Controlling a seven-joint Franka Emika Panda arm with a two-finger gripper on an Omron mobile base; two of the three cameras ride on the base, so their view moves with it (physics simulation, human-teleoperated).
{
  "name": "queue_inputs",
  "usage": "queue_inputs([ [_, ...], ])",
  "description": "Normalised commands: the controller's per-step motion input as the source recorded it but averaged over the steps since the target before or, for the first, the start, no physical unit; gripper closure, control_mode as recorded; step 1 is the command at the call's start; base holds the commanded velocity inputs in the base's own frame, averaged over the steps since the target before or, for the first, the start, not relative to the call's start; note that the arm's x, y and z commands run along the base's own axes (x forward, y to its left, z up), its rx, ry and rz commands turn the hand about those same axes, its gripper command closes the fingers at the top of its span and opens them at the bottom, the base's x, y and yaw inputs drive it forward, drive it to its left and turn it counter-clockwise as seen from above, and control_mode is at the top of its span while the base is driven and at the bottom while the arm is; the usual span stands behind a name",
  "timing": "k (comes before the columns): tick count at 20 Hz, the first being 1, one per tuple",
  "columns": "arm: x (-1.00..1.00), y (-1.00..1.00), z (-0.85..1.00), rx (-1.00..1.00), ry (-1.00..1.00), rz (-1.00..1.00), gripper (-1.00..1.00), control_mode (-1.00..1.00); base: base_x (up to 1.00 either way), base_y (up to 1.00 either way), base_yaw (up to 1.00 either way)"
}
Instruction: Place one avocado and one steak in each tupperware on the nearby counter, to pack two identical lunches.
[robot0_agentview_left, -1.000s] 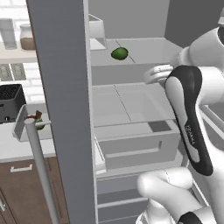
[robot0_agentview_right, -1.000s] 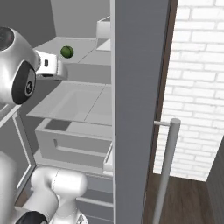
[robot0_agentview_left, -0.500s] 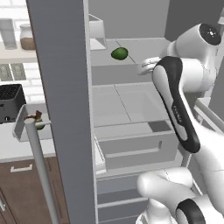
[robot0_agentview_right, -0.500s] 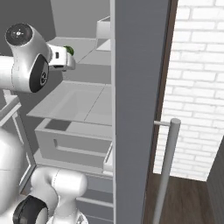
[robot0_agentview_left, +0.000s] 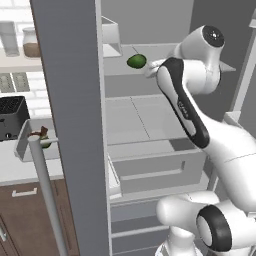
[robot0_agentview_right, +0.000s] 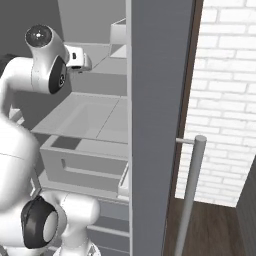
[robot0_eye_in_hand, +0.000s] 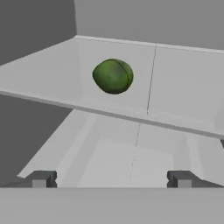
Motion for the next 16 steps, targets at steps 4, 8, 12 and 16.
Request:
queue_inputs([
  [4, 0.66, 0.0, 0.0, 0.0, 0.0, 0.0, -1.0, -1.0, 0.0, 0.0, 0.0],
  [8, 0.82, 0.17, 0.0, 0.0, 0.0, -0.03, -1.0, -1.0, 0.0, 0.0, 0.0],
  [12, 0.77, 0.14, 0.0, 0.0, 0.04, 0.0, -1.0, -1.0, 0.0, 0.0, 0.0],
  [16, 0.69, 0.24, 0.0, 0.0, 0.04, 0.0, -1.0, -1.0, 0.0, 0.0, 0.0],
])
